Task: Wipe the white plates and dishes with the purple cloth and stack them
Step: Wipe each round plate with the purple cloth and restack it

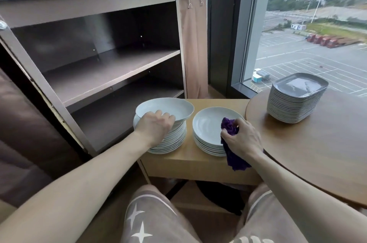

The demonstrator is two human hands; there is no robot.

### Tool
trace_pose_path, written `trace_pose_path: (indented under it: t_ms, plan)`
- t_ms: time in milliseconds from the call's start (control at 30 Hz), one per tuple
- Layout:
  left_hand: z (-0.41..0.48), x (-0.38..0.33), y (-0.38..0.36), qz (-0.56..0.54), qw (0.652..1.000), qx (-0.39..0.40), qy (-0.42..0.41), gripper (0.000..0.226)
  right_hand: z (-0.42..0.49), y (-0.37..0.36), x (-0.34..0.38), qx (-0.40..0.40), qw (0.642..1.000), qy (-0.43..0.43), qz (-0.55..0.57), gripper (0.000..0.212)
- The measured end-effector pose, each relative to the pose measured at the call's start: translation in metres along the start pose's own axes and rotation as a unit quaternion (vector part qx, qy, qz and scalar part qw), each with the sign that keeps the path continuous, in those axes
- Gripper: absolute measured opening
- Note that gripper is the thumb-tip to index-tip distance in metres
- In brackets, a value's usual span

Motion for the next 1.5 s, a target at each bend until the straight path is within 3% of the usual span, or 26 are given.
trace_pose_path:
  t_ms: [100, 233, 367, 567, 800, 1167, 1333, 1500]
  plan:
    - [-0.001, 0.001, -0.01, -0.044, 0.998, 0.032, 0.018, 0.027, 0.001, -0.002, -0.002, 0.006, 1.0, 0.005, -0.008, 0.035]
    - [0.005, 0.011, -0.015, -0.126, 0.99, 0.03, 0.059, 0.008, 0.003, -0.006, -0.007, 0.013, 1.0, 0.012, -0.021, 0.037]
    - [0.01, 0.019, -0.018, -0.245, 0.965, 0.065, 0.071, 0.024, 0.008, -0.01, -0.012, 0.031, 0.999, 0.012, -0.015, 0.038]
    - [0.014, 0.014, -0.03, -0.294, 0.947, 0.102, 0.078, 0.062, 0.016, -0.014, -0.015, 0.036, 0.998, 0.042, -0.016, 0.035]
    - [0.015, -0.002, -0.044, -0.319, 0.936, 0.125, 0.081, 0.11, 0.023, -0.014, -0.023, 0.024, 0.997, 0.07, -0.031, 0.033]
    - [0.028, -0.009, -0.055, -0.313, 0.936, 0.118, 0.108, 0.101, 0.04, -0.015, -0.022, 0.024, 0.991, 0.111, -0.068, 0.033]
    - [0.032, -0.01, -0.059, -0.296, 0.935, 0.159, 0.117, 0.102, 0.048, -0.017, -0.021, 0.033, 0.987, 0.13, -0.089, 0.034]
    - [0.039, -0.018, -0.059, -0.279, 0.939, 0.157, 0.123, 0.116, 0.053, -0.015, -0.018, 0.035, 0.98, 0.158, -0.12, 0.033]
Point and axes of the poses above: each hand's wrist, its own z-axis towards the middle knuckle, its own y-axis out of the back of the hand, x = y × z, the point moved 3 cm from there along z, towards the middle knuckle, and after that the axes turned 6 degrees about -y, right-handed, at the moved point
